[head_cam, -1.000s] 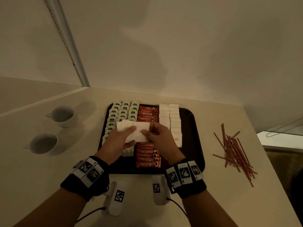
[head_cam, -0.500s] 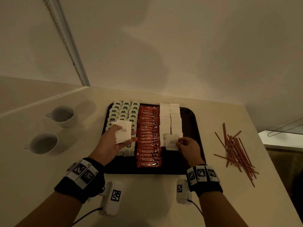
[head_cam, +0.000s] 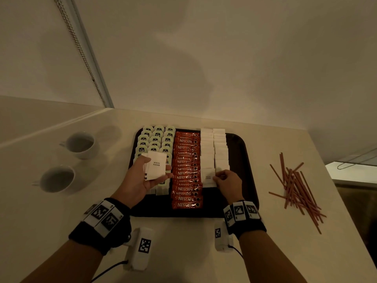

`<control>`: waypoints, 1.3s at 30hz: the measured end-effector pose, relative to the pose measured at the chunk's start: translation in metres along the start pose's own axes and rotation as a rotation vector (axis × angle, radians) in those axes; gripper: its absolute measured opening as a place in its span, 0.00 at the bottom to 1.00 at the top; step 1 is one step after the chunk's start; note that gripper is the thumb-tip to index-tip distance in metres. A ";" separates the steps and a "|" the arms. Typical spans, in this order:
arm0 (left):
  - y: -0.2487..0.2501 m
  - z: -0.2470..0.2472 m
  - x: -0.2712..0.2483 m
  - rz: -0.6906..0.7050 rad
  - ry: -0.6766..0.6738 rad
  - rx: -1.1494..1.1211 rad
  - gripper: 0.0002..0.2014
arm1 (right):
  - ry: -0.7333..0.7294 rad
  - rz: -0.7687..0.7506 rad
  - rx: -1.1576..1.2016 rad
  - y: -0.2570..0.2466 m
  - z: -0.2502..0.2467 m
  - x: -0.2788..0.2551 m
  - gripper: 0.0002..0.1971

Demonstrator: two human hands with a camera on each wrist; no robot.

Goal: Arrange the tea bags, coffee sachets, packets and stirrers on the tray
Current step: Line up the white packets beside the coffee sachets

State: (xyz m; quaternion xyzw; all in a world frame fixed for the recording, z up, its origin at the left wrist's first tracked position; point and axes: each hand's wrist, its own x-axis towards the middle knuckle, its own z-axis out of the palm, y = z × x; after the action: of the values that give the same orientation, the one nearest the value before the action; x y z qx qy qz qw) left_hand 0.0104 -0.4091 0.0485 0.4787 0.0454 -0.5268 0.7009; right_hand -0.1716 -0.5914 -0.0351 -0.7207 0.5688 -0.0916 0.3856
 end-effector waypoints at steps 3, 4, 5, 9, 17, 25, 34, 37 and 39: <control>0.000 0.001 -0.001 -0.017 0.003 -0.001 0.14 | 0.021 -0.007 -0.021 0.000 0.000 0.000 0.10; 0.000 0.002 -0.001 -0.021 0.003 0.000 0.14 | 0.025 -0.009 -0.025 0.000 0.000 0.001 0.10; 0.000 0.003 -0.001 -0.022 0.001 -0.003 0.14 | 0.027 -0.008 -0.028 0.000 0.000 0.000 0.09; 0.000 0.006 -0.003 -0.020 -0.002 -0.011 0.13 | 0.049 -0.008 -0.031 -0.001 -0.001 -0.001 0.09; -0.007 0.020 0.001 -0.054 0.011 0.056 0.11 | -0.268 -0.337 0.322 -0.081 -0.005 -0.039 0.07; -0.007 0.019 0.002 0.054 -0.047 0.241 0.10 | -0.268 -0.420 0.379 -0.108 0.003 -0.039 0.03; -0.016 0.018 0.004 0.153 0.015 0.337 0.18 | -0.329 -0.254 0.559 -0.093 -0.002 -0.048 0.12; -0.021 0.022 0.006 0.124 0.028 0.316 0.14 | -0.368 -0.201 0.652 -0.086 -0.005 -0.051 0.04; -0.020 0.024 0.006 0.078 0.038 0.247 0.08 | -0.351 -0.126 0.751 -0.077 -0.011 -0.046 0.02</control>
State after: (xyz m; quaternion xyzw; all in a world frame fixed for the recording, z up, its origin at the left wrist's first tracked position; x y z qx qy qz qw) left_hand -0.0133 -0.4304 0.0454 0.5726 -0.0254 -0.4916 0.6556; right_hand -0.1362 -0.5508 0.0373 -0.5680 0.3765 -0.1916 0.7063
